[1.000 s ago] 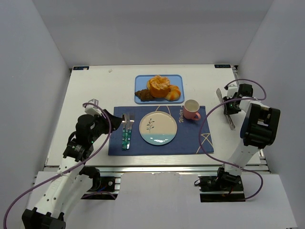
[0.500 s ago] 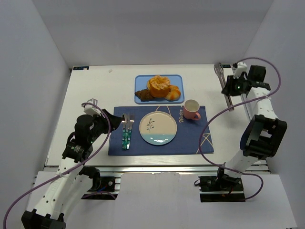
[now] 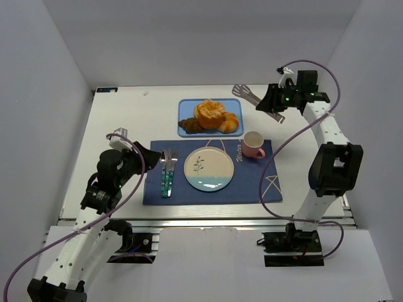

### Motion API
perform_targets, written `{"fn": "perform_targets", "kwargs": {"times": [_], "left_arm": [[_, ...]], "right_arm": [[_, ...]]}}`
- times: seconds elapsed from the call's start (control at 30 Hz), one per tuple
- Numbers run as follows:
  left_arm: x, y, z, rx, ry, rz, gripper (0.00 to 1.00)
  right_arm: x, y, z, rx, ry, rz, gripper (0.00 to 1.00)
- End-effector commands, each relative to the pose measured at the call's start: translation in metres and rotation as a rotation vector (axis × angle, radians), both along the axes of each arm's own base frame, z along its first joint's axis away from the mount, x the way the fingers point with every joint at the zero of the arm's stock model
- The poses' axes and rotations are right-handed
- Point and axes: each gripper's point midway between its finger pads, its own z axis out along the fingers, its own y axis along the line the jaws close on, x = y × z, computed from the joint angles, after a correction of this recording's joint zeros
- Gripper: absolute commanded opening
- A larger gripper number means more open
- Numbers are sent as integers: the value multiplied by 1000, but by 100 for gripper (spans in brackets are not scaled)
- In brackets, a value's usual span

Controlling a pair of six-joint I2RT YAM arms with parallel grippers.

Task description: Place the bread

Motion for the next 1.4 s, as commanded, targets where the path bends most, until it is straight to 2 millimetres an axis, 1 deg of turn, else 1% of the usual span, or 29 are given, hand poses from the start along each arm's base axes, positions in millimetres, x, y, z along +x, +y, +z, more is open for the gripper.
{"fn": "perform_targets", "kwargs": {"times": [0.0,0.1,0.13,0.2,0.23,0.37,0.43,0.57,0.77,0.87,0.97,1.07,1.13,1.27,1.37], "left_arm": [[3,2,18,-10,-27,20,54],[4,2,20,-11,-27,23,55],[4,3,20,-8,-25,24,55],[4,3,20,-7,-18,27,55],[4,3,20,-6,-17,29,55],[3,5,22,-12,-18,37,55],[2,6,22,-13,-18,42,55],[0,7,21,-15,-14,49,55],[-2,8,21,-17,-15,53,55],[-2,8,20,-19,-16,54,55],[-2,8,20,-22,-18,53,55],[-2,8,19,-21,-16,53,55],[-3,9,19,-19,-17,55,55],[-4,10,20,-19,-20,63,55],[-5,11,19,-21,-19,65,55]], "right_arm": [[8,34,29,100,-29,48,48],[12,50,21,137,17,47,50],[11,60,14,146,42,64,51],[12,67,10,162,63,64,52],[12,74,5,166,78,73,52],[15,84,-4,159,101,61,55],[16,86,-11,148,112,52,55],[19,83,-14,128,109,40,55],[15,78,-16,101,105,31,55],[11,78,-14,98,101,33,55],[9,78,-17,99,114,33,55],[6,81,-23,98,134,38,54],[0,84,-31,84,156,49,54],[-8,87,-40,67,182,52,54],[-11,85,-41,58,187,49,54]]}}
